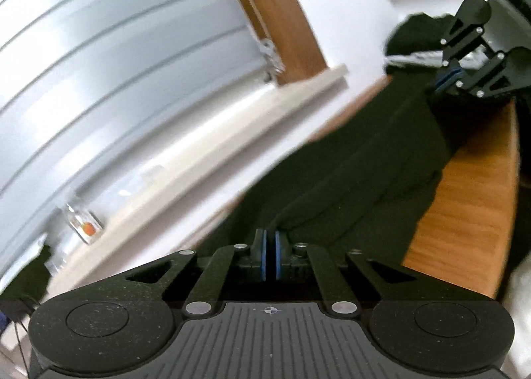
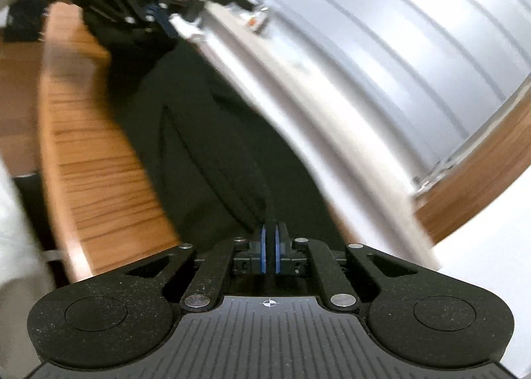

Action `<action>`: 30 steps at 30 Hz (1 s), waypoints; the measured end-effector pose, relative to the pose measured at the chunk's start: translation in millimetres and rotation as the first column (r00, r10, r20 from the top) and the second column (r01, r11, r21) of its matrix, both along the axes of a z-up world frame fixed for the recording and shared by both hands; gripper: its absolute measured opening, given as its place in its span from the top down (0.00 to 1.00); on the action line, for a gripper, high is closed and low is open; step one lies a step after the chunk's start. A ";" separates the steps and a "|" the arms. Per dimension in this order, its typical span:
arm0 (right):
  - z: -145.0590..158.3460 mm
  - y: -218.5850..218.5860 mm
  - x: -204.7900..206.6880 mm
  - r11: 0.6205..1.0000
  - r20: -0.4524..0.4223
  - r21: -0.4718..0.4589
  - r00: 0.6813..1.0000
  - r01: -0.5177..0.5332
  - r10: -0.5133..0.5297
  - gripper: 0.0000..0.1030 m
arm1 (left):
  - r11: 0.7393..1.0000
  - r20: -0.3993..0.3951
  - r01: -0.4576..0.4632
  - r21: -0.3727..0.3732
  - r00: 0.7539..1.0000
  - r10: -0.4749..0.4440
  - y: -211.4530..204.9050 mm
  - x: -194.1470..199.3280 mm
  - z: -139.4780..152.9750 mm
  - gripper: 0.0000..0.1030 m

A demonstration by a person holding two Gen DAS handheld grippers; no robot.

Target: Fold clothes

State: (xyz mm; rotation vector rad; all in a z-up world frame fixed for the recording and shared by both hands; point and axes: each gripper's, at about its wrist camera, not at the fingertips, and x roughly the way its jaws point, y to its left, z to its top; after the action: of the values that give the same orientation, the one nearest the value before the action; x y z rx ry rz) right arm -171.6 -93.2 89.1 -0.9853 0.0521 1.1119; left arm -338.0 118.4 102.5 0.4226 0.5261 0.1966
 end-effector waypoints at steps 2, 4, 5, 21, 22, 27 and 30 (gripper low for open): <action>5.9 17.6 11.8 1.000 0.058 0.009 0.998 0.007 -0.008 0.95 | 1.000 0.039 -0.025 0.007 0.999 0.025 9.2 8.9 10.5 0.95; 10.6 36.9 24.4 1.000 0.116 0.021 0.993 0.016 -0.019 0.95 | 0.998 0.076 -0.059 0.018 0.995 0.058 21.1 23.4 21.0 0.95; 12.0 47.6 31.4 0.999 0.148 0.027 0.989 0.022 -0.026 0.95 | 0.996 0.096 -0.084 0.024 0.992 0.081 28.0 31.3 25.1 0.95; -29.1 125.8 99.1 0.989 -0.171 0.098 0.981 0.111 -0.093 0.55 | 0.932 -0.016 -0.311 -0.189 0.950 0.313 128.4 63.9 -21.4 0.46; -32.6 127.6 100.8 0.990 -0.211 0.093 0.974 0.108 -0.087 0.54 | 0.934 -0.023 -0.303 -0.192 0.952 0.304 128.8 59.5 -22.4 0.39; -50.1 127.7 125.4 0.980 -0.360 0.078 0.921 0.185 -0.145 0.50 | 0.935 -0.075 -0.279 -0.218 0.960 0.269 146.4 62.0 -43.8 0.37; -62.9 125.1 138.4 0.973 -0.417 0.051 0.890 0.226 -0.185 0.50 | 0.938 -0.081 -0.247 -0.243 0.969 0.234 150.5 55.9 -60.3 0.37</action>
State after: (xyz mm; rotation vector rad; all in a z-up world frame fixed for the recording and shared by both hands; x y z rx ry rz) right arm -33.2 31.9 26.2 -0.6270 0.4309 1.0972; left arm -282.2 268.9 42.2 0.1136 0.6449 0.3513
